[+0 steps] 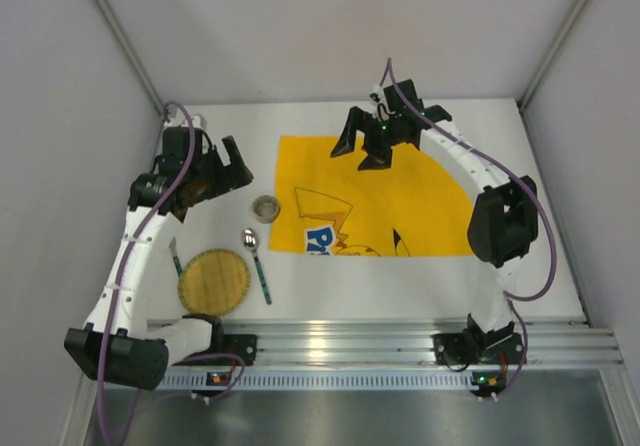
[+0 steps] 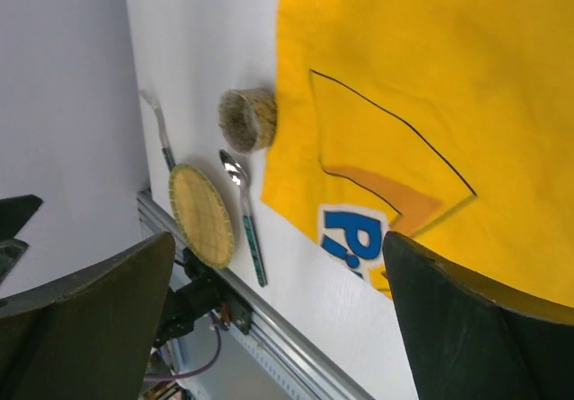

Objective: Set the dinner table for one person

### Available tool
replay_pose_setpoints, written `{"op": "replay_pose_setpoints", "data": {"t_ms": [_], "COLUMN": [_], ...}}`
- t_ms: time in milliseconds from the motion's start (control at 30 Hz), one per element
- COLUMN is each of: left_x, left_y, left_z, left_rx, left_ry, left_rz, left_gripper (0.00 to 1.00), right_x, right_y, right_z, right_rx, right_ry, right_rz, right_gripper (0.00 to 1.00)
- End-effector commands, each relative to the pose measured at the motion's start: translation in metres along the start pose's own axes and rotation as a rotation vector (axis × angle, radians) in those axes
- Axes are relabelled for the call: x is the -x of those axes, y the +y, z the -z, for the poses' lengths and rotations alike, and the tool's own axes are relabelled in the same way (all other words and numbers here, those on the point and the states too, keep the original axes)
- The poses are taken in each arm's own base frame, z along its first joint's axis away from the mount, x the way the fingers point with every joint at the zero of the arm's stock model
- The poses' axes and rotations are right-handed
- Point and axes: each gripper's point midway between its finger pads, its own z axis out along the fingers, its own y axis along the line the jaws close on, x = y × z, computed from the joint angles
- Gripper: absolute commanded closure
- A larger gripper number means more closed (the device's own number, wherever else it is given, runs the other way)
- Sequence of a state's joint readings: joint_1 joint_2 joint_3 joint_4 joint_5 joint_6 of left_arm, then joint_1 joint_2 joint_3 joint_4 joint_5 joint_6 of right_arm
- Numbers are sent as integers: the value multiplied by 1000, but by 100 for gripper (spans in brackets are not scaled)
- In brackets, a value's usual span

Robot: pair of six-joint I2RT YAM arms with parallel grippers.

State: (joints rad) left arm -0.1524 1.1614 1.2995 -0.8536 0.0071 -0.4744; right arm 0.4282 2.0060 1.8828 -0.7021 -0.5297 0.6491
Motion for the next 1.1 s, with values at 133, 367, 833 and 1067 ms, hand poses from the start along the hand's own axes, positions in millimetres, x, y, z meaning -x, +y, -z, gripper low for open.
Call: {"op": "replay_pose_setpoints", "data": {"t_ms": [133,367,833,1067], "left_x": [2,-11,-14,-16], "left_y": [-23,-34,-13,6], "left_z": [1,-12,-29,-46], "left_rx": [-36,20,139,250], "left_ry": [-40,-23,5,25], "left_rz": [-14,-60,-135,-175], "left_gripper": [4,4,2,2], "right_x": [-38,-92,-72,-66], "right_y": [-91,-161,-203,-172], "right_z": [56,54,19,49], "right_rx": [-190,-335,-342,-295], "right_ry": [-9,68,90,21], "right_rz": [-50,-71,-85,-46], "right_gripper": [0,0,0,0]}}
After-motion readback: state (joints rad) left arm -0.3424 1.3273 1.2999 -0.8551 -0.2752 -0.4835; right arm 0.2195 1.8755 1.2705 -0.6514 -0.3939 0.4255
